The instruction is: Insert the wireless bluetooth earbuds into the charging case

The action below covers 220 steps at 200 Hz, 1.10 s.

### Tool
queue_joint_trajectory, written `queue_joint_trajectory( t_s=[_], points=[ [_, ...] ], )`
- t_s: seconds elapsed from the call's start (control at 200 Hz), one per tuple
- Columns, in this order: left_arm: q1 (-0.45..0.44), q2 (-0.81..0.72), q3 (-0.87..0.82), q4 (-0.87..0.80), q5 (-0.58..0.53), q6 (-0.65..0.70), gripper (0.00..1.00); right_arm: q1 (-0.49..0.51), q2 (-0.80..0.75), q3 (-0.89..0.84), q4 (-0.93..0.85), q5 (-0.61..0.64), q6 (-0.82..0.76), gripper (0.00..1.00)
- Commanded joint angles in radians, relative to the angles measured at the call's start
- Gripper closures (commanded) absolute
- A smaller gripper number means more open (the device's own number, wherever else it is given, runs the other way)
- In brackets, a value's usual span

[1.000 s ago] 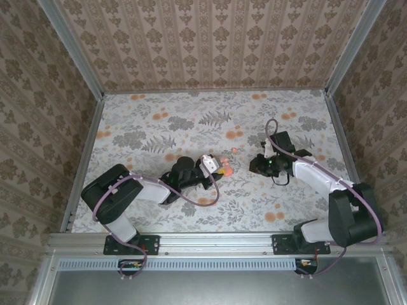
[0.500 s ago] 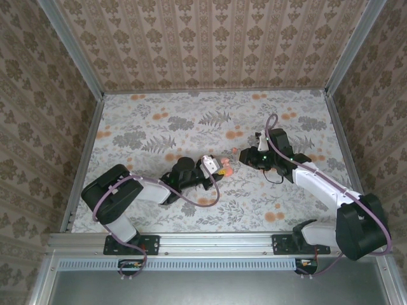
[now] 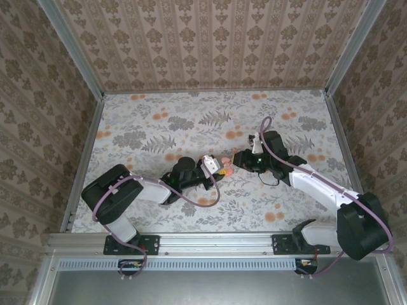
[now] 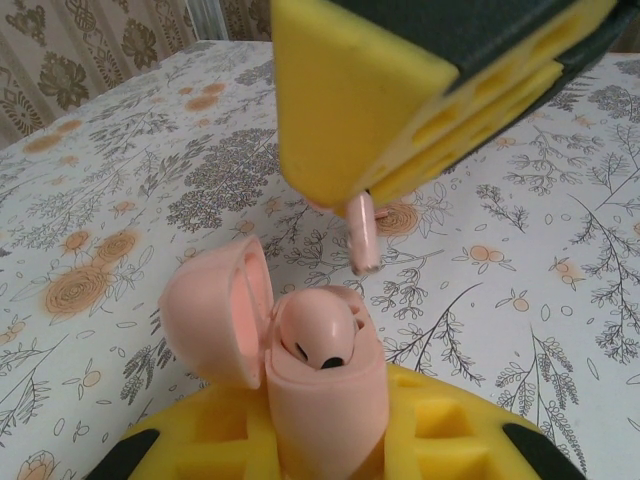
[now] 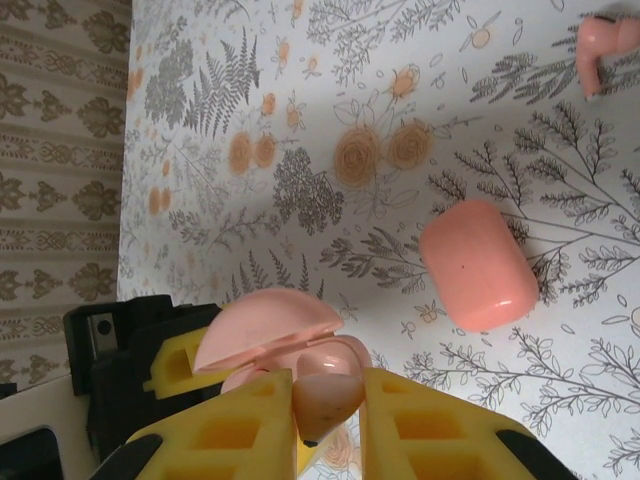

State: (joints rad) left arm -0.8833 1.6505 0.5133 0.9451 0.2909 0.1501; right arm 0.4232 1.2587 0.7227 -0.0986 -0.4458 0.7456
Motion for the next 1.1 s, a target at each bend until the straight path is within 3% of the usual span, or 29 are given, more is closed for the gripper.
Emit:
queue_joint_trajectory(
  t_s=[0.0,1.095],
  points=[
    [-0.008,0.002,0.024,0.037,0.014,-0.013,0.91,0.011,0.005,-0.018,0.023,-0.013,0.02,0.8],
    [-0.015,-0.013,0.02,0.04,-0.002,-0.019,0.91,0.044,0.014,-0.016,0.03,0.043,0.02,0.8]
  ],
)
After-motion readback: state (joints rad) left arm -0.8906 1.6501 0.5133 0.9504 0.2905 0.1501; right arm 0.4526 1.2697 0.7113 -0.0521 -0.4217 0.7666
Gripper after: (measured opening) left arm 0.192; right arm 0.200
